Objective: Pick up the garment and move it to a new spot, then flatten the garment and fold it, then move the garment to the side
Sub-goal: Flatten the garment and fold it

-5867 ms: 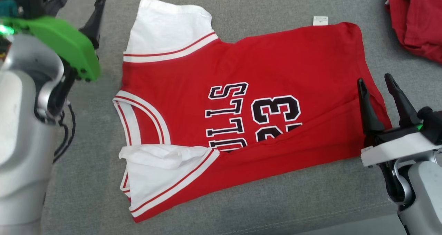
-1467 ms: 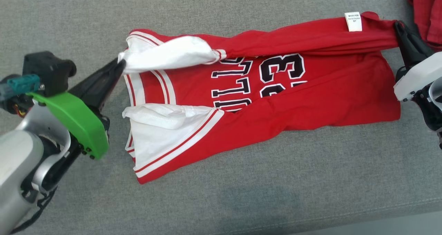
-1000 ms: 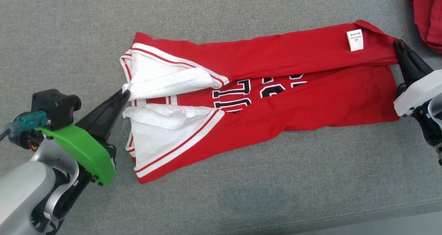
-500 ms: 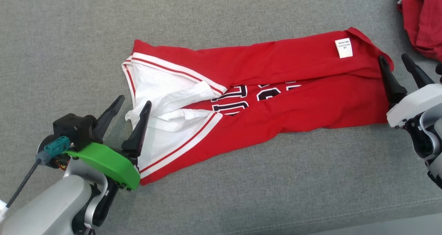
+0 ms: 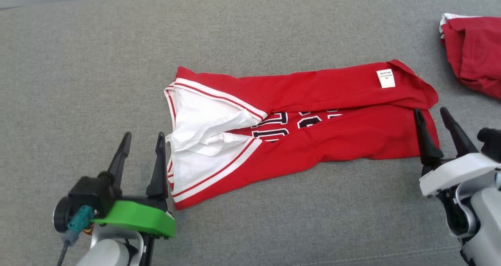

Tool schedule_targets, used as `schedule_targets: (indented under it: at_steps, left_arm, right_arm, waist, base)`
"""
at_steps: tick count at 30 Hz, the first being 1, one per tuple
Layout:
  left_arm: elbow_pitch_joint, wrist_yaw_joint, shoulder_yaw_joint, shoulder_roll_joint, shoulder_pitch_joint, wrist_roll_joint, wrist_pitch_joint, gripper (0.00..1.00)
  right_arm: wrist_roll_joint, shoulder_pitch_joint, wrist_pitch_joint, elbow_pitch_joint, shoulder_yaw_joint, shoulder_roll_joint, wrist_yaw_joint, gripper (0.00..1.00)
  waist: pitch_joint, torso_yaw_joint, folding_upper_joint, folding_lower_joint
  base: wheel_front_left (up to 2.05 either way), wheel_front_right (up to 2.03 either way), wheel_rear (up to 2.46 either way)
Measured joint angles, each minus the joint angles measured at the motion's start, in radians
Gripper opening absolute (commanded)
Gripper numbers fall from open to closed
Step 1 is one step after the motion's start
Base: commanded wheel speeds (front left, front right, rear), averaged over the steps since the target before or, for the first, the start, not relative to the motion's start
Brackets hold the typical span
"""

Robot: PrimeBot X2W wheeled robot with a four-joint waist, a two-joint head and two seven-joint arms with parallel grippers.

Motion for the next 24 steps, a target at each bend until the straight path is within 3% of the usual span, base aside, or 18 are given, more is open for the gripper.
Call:
schedule_targets:
  at_steps: [8, 9, 14, 24]
  left_arm:
    - [-0.015, -0.031, 0.113, -0.155, 0.169, 0.255, 0.0, 1.0]
    - [-0.015, -0.031, 0.113, -0.155, 0.169, 0.255, 0.0, 1.0]
    - [-0.028, -0.086, 0.146, -0.24, 0.223, 0.392, 0.0, 1.0]
    - [-0.005, -0.198, 0.188, -0.306, 0.272, 0.504, 0.0, 1.0]
  right_arm:
    - [-0.051, 0.139, 0.0, -0.055, -0.099, 0.085, 0.0, 1.0]
    - [-0.051, 0.139, 0.0, -0.055, -0.099, 0.085, 0.0, 1.0]
    - [-0.048, 0.173, 0.0, -0.042, -0.197, 0.114, 0.0, 1.0]
    - [0.047, 0.048, 0.026, 0.236, -0.371, 0.115, -0.001, 1.0]
  waist:
    - [-0.057, 0.053, 0.0, 0.0]
    - [-0.057, 0.053, 0.0, 0.0]
    - [-0.079, 0.094, 0.0, 0.0]
    - [-0.098, 0.179, 0.0, 0.0]
  base:
    - [0.0, 0.0, 0.0]
    - [0.0, 0.0, 0.0]
    - [0.0, 0.0, 0.0]
    - [0.0, 0.0, 0.0]
